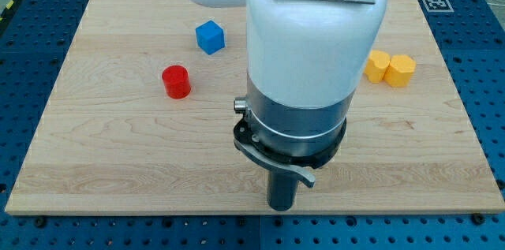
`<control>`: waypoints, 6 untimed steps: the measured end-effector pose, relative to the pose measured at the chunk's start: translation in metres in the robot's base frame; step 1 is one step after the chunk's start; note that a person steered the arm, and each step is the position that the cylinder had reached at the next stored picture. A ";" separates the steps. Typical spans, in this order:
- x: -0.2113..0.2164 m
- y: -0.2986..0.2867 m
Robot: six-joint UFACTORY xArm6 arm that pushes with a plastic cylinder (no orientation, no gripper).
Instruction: Push green star into green circle
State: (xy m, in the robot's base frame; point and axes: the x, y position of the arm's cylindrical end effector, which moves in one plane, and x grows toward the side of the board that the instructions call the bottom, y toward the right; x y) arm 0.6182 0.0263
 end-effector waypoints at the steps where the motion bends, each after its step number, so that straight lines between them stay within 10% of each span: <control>1: -0.007 -0.005; 6: -0.053 -0.011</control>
